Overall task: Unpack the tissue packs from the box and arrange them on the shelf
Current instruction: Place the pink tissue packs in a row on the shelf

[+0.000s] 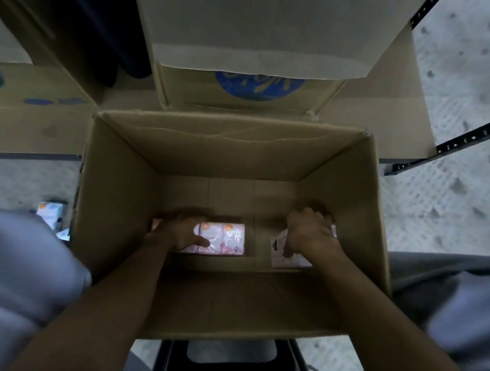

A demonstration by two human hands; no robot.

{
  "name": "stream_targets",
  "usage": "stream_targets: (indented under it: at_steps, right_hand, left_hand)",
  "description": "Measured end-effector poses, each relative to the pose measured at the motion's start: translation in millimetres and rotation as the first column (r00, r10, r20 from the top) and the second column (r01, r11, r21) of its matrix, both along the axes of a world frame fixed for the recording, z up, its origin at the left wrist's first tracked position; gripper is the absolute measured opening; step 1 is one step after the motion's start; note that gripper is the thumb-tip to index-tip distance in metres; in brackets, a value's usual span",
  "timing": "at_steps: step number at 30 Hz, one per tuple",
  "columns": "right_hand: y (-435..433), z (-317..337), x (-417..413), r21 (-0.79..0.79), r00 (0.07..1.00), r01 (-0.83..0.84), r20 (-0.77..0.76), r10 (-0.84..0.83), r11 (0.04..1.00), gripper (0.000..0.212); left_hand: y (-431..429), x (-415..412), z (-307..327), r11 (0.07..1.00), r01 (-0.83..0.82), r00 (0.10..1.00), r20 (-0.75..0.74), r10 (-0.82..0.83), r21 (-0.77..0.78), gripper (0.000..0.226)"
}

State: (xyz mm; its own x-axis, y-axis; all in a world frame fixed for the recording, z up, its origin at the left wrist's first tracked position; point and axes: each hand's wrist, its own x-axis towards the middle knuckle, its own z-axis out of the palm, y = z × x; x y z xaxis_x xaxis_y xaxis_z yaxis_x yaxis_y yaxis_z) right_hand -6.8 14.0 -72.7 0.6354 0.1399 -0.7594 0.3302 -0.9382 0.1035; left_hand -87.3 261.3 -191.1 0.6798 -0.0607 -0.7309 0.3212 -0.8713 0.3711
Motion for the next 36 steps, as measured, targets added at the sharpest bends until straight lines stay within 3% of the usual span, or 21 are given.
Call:
stream_targets:
  at_steps: [5, 12, 17, 26, 36]
  right_hand:
    - [-2, 2, 2, 0.026, 1.000, 0.019, -0.012, -0.018, 0.999, 0.044]
    - [-7, 25, 1, 0.182, 0.993, 0.113, -0.043, -0.107, 0.977, 0.054]
    - [-8, 50, 2, 0.305, 0.985, 0.140, 0.052, -0.163, 0.942, 0.063]
    - [-26, 127, 5, 0.484, 0.955, 0.015, 0.253, -0.156, 0.875, 0.056]
    - [-56, 234, 3, 0.650, 0.875, -0.062, 0.401, -0.272, 0.757, 0.046]
  left_hand:
    - [-1, 0, 7, 1.000, -0.010, 1.000, 0.028, 0.009, 0.027, 0.068]
    - [-4, -5, 37, 0.988, 0.030, 0.998, 0.052, -0.038, 0.154, 0.066]
    - [-2, -3, 71, 0.985, 0.003, 0.996, 0.088, -0.018, 0.172, 0.065]
    - [1, 5, 167, 0.965, -0.008, 0.950, 0.302, -0.075, 0.264, 0.060]
    - [9, 5, 286, 0.964, -0.030, 0.804, 0.579, -0.134, 0.263, 0.055]
